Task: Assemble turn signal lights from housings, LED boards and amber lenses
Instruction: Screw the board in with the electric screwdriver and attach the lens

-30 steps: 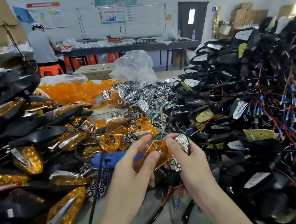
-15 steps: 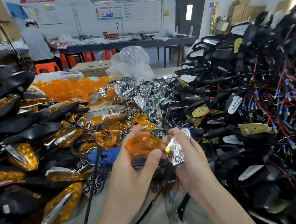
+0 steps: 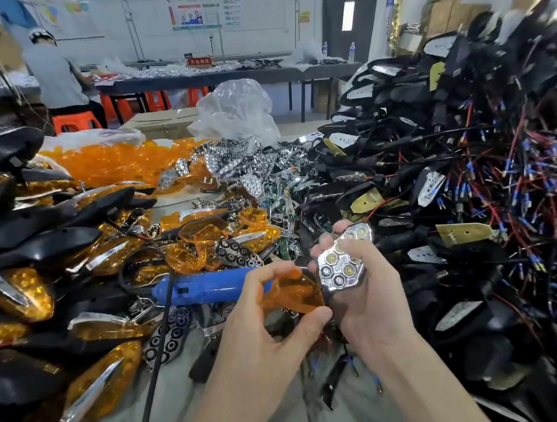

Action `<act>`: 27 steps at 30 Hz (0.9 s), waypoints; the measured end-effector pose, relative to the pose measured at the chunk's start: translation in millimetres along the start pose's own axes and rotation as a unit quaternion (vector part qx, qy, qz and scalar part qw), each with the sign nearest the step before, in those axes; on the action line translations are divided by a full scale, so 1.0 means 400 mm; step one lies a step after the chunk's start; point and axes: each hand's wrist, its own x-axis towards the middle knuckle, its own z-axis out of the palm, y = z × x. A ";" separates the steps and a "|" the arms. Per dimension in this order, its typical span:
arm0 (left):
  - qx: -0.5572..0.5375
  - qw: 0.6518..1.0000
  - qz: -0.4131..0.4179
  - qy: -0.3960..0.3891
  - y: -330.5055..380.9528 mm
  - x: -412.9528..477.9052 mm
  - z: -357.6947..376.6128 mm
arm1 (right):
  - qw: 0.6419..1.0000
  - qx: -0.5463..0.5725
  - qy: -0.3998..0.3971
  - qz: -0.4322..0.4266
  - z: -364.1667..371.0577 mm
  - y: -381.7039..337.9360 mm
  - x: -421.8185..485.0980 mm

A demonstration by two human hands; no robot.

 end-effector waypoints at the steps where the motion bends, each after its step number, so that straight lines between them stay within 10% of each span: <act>1: 0.001 1.000 0.000 0.005 0.002 0.000 -0.001 | 1.000 -0.004 0.000 -0.001 0.001 0.000 -0.001; 27: -0.026 0.998 -0.026 0.054 0.012 -0.008 0.027 | 0.979 -0.149 -0.106 -0.094 -0.003 0.008 -0.029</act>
